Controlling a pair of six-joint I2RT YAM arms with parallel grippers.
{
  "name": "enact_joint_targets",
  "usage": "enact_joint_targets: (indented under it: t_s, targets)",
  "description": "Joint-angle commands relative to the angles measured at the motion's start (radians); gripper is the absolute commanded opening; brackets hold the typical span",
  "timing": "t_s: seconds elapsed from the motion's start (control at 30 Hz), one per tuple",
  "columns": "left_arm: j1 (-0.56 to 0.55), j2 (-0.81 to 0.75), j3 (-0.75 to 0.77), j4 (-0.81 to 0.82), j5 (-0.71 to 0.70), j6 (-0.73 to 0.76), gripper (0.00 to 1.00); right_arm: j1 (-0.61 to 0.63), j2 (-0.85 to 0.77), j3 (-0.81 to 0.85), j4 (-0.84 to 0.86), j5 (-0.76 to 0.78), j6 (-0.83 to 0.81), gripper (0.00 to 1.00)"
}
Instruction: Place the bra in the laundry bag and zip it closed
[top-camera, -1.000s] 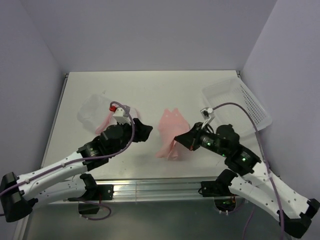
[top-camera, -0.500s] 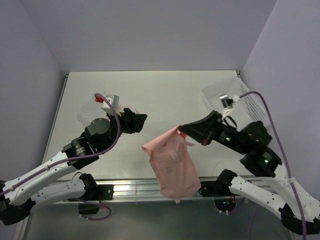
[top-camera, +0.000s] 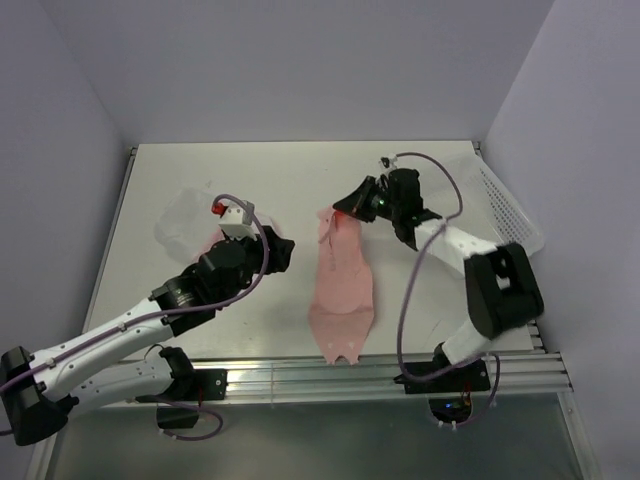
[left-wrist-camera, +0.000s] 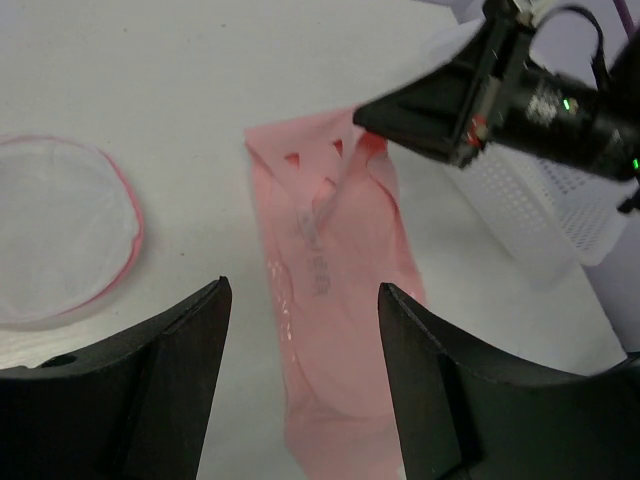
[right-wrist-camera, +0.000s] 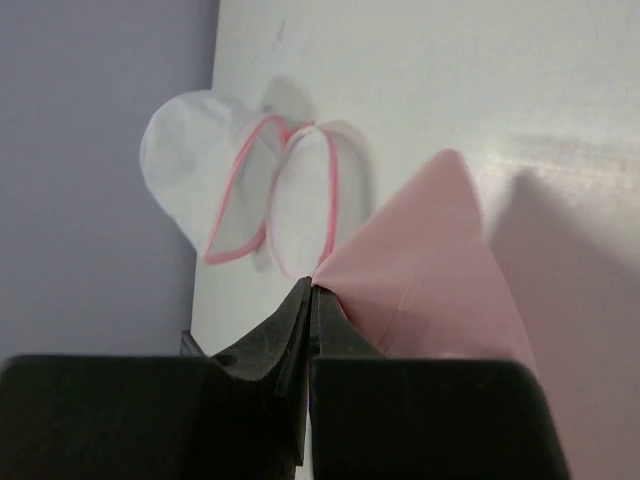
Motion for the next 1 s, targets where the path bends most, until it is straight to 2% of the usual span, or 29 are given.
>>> enact_joint_targets:
  t_s: [0.0, 0.03, 0.13, 0.2, 0.3, 0.43, 0.6, 0.7, 0.8, 0.97]
  targets:
    - [0.009, 0.023, -0.031, 0.087, 0.004, -0.019, 0.67, -0.027, 0.200, 0.196, 0.183, -0.088, 0.013, 0.00]
    - [0.012, 0.023, -0.057, 0.101, 0.010, -0.019, 0.67, -0.037, 0.297, 0.233, 0.177, -0.094, 0.019, 0.00]
    - [0.020, 0.053, -0.087, 0.174, 0.052, -0.029, 0.67, -0.043, 0.407, 0.343, 0.125, -0.078, 0.002, 0.00]
    - [0.022, 0.098, -0.087, 0.177, 0.064, -0.042, 0.67, -0.047, 0.439, 0.406, 0.068, -0.059, -0.024, 0.00]
    - [0.031, 0.145, -0.102, 0.213, 0.073, -0.046, 0.67, -0.063, 0.438, 0.408, 0.048, -0.090, -0.043, 0.00]
    - [0.089, 0.222, -0.087, 0.279, 0.121, -0.043, 0.68, -0.064, 0.306, 0.313, 0.014, -0.111, -0.107, 0.00]
    - [0.146, 0.342, -0.047, 0.380, 0.228, -0.100, 0.79, -0.067, 0.179, 0.090, 0.104, -0.153, -0.109, 0.00]
    - [0.152, 0.400, -0.030, 0.455, 0.266, -0.120, 0.78, -0.067, 0.121, -0.022, 0.167, -0.203, -0.102, 0.00]
    - [0.164, 0.470, -0.022, 0.541, 0.312, -0.157, 0.74, -0.067, 0.030, -0.085, 0.155, -0.196, -0.130, 0.00]
    - [0.213, 0.603, -0.004, 0.667, 0.375, -0.171, 0.68, -0.069, -0.018, -0.141, 0.165, -0.182, -0.130, 0.00]
